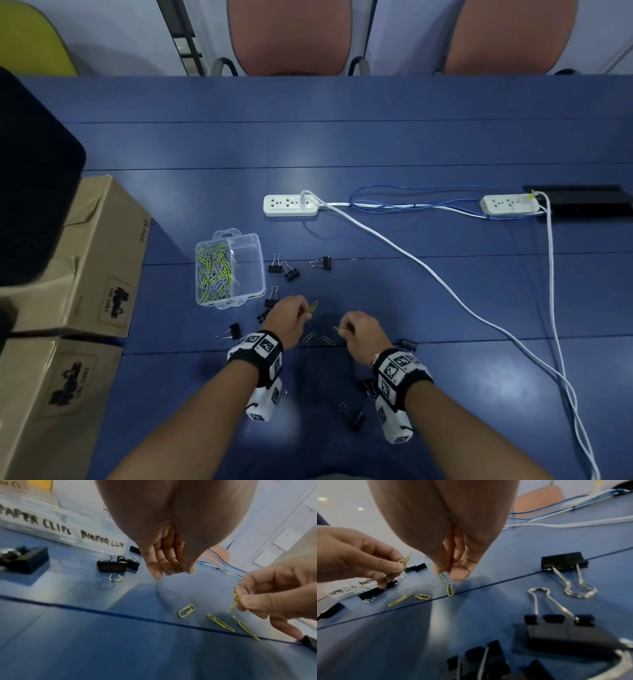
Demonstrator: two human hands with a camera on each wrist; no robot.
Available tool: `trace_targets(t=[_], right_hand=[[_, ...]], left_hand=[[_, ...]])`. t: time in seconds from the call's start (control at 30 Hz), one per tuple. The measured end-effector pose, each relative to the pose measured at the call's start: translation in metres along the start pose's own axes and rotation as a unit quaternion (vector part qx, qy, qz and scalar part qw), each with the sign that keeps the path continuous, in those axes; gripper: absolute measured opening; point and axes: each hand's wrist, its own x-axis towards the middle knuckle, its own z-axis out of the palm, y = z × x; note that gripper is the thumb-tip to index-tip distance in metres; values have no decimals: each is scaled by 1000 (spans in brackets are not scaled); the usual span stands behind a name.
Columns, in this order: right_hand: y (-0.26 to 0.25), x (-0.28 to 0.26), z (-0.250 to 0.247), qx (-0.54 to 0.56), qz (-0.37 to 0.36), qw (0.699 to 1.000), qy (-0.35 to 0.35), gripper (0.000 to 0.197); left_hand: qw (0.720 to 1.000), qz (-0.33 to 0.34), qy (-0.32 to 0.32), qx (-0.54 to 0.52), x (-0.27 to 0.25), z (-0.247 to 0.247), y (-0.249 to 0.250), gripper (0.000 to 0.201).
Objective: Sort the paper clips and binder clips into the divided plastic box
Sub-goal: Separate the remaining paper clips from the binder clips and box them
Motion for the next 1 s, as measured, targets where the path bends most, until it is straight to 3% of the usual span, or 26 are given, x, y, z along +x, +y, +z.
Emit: trace_targets(t=[0.07,0.17,0.33,0.5,0.63,0.7,0.87,1.0], right_hand=[[-4,-2,2,-23,-10,1000,-7,32],[-4,-4,5,-50,-6,999,-6,15],[3,-8,5,-72,-16,997,-4,7],[6,-10,8,-60,-16,998,14,14],[4,-12,12,-58,21,998,24,43],[1,-14,16,-100,25,995,20,47],[-10,-21,27,-155,18,988,9,22],[-11,-25,31,-154,13,988,-6,17]], left_hand=[[999,7,-28,24,-2,1,3,14],[995,10,-65,71,-10,8,7,13],[988,25,-59,139,-18,18,11,5],[984,14,-55,168,-18,18,10,9],[983,19,-50,174,-17,20,9,14],[984,25,-44,172,-18,23,9,16],[985,12,-31,170,-20,27,9,22],[984,16,-31,172,-23,27,8,21]])
